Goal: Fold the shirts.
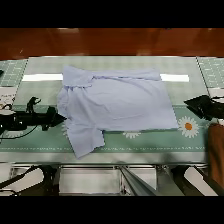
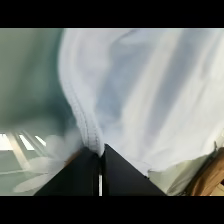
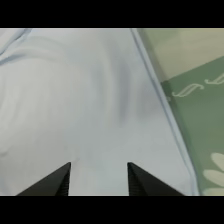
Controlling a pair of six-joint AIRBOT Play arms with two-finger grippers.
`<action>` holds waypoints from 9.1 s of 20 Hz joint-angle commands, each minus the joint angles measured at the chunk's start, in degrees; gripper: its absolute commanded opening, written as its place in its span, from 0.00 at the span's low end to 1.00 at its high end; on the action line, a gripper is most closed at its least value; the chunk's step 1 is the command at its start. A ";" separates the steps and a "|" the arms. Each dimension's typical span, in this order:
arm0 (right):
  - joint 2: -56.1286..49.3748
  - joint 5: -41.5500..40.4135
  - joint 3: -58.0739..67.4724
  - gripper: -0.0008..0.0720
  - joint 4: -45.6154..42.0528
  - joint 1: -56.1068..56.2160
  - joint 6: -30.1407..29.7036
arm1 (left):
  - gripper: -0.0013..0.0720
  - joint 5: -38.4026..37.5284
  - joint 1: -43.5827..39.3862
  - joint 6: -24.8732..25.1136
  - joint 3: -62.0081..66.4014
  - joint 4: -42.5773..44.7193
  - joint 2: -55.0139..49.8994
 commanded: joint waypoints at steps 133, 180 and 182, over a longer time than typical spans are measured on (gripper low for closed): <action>-24.17 15.56 35.41 0.58 -21.03 10.38 19.54 | 0.69 -18.75 -2.01 -15.32 35.56 34.82 -0.98; -14.27 0.76 -8.04 0.58 -9.35 11.96 9.64 | 0.05 -2.99 -3.08 -10.73 -7.98 14.16 9.31; -15.54 -2.05 -7.26 0.57 -4.79 14.71 8.66 | 0.05 -2.97 -3.08 -10.73 -7.98 14.16 9.31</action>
